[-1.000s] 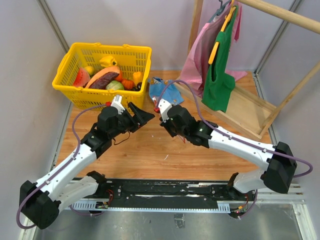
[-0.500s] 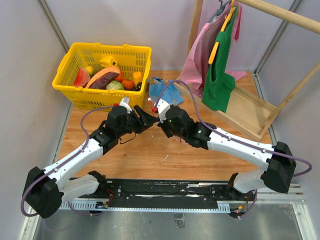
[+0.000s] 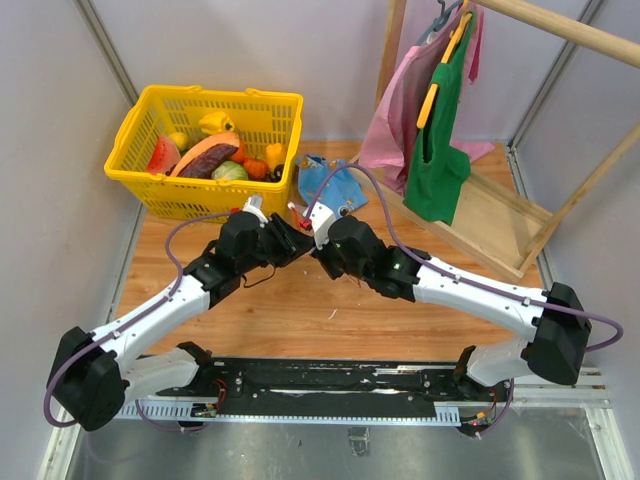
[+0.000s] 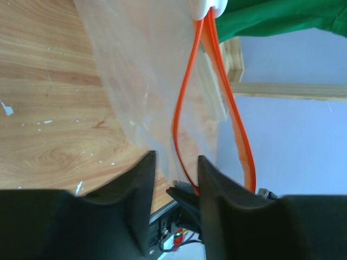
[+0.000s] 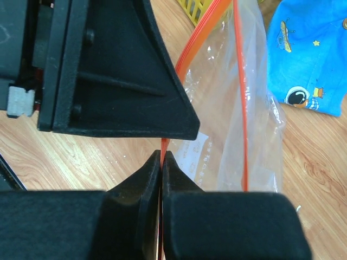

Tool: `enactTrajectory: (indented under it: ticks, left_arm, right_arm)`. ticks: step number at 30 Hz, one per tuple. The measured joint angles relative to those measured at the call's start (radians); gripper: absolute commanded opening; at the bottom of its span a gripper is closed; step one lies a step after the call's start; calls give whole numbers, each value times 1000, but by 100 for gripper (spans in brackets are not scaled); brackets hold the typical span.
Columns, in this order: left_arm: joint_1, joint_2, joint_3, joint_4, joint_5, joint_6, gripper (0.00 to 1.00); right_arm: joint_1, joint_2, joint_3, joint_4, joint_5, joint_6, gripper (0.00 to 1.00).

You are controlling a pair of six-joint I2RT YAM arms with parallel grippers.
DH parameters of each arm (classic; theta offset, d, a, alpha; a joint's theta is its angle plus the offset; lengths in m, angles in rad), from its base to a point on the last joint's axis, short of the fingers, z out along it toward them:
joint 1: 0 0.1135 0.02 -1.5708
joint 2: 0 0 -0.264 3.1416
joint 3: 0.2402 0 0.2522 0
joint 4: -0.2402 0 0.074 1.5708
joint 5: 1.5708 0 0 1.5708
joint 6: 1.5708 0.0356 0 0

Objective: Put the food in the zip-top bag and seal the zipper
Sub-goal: Open the zipper of the food storage bag.

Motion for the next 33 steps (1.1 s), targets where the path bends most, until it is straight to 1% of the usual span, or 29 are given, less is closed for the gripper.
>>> enactTrajectory:
  ticks: [2,3,4,9,13,15,20,25,27,30,33]
  left_arm:
    - [-5,8,9,0,-1,-1,7]
    - [-8,14,17,0,-3,10,1]
    - [-12,18,24,-3,-6,13,1]
    - [-25,23,51,-34,-29,34,0]
    - [-31,22,70,-76,-61,52,0]
    - [-34,20,79,-98,-75,58,0]
    - [-43,18,95,-138,-105,72,0]
    - [-55,18,117,-171,-124,82,0]
    - [-60,16,124,-179,-132,86,0]
    - [-68,16,134,-189,-140,92,0]
    - [-73,16,137,-196,-143,97,0]
  right_arm:
    - [0,0,0,0,-8,0,8]
    - [0,0,0,1,-11,0,11]
    - [0,0,0,1,-15,0,12]
    - [0,-13,0,-3,-32,-1,24]
    - [0,-55,12,-37,-58,-1,33]
    - [0,-80,31,-55,-67,-2,38]
    - [0,-134,115,-128,-75,-8,46]
    - [0,-144,175,-178,-34,-13,60]
    - [0,-137,176,-192,-10,-14,62]
    - [0,-104,176,-216,18,-15,62]
    - [0,-64,176,-227,40,-14,59]
